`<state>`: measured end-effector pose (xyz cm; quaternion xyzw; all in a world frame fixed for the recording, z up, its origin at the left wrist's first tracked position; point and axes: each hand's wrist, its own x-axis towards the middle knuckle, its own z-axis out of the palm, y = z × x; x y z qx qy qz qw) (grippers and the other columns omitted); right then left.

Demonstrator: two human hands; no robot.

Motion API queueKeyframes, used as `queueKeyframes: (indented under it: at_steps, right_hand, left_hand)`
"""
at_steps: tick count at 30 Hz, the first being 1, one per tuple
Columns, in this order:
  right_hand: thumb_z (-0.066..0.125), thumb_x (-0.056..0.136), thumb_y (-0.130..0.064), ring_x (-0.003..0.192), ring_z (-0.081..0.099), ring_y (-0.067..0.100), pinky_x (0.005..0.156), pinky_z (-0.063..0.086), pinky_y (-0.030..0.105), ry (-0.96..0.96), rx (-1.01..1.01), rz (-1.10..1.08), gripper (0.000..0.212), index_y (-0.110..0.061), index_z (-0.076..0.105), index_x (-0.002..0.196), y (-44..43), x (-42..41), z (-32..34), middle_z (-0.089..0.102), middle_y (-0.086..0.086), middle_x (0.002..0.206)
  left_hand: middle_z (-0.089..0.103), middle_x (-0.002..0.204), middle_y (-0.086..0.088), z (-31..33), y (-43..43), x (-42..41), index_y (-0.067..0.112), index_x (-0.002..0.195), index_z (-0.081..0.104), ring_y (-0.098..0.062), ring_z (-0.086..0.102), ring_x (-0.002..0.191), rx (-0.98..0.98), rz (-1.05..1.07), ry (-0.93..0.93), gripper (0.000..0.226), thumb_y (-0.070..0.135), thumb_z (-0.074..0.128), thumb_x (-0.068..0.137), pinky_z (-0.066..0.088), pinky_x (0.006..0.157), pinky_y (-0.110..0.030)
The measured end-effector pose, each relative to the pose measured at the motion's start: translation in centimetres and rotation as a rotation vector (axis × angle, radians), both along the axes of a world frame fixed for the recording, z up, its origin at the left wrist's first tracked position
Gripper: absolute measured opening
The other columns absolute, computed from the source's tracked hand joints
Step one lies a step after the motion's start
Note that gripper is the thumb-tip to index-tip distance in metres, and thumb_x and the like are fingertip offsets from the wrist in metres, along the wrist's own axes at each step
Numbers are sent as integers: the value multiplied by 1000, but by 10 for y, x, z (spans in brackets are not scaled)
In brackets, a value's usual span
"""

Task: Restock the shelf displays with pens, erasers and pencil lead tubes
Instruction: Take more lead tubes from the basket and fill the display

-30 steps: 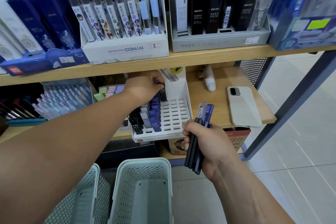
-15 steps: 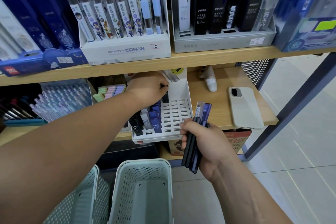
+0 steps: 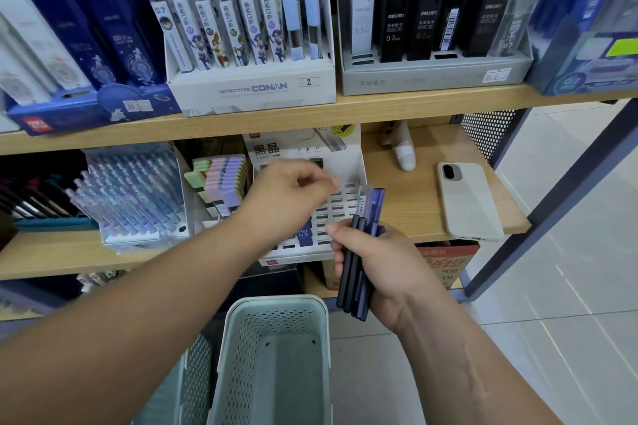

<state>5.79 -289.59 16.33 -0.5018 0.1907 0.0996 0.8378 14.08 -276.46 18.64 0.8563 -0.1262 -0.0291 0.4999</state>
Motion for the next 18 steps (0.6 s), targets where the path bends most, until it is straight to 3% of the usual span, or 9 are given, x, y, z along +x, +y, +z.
queueKeyframes:
  at_steps: [6, 10, 15, 18]
  right_hand:
    - [71, 81, 2, 52, 51, 17, 49, 46, 26, -55, -206, 83, 15, -2, 68, 96, 14, -5, 0, 61, 12, 66]
    - [71, 84, 0, 54, 54, 16, 54, 49, 28, -63, -213, 136, 8, -6, 67, 86, 16, -10, 3, 64, 9, 62]
    - [74, 84, -1, 57, 58, 15, 56, 52, 26, -72, -190, 168, 8, -4, 69, 89, 16, -14, 5, 67, 8, 64]
    - [77, 82, -2, 61, 60, 16, 58, 52, 27, -85, -188, 188, 15, -3, 70, 95, 15, -15, 6, 69, 10, 70]
  left_hand:
    - [60, 57, -2, -13, 10, -52, 7, 81, 74, -12, 45, 49, -273, 25, 314, 12, 16, 76, 87, 39, 47, -17]
    - [64, 65, -6, -15, 16, -56, 12, 98, 76, -13, 48, 51, -329, 50, 393, 15, 19, 78, 85, 38, 46, -22]
    - [63, 60, -11, -15, 18, -57, 7, 91, 76, -15, 52, 46, -395, 19, 452, 11, 13, 78, 83, 36, 46, -22]
    - [64, 63, -11, -13, 21, -56, 5, 97, 73, -25, 56, 51, -444, -40, 516, 28, 17, 81, 73, 36, 46, -23]
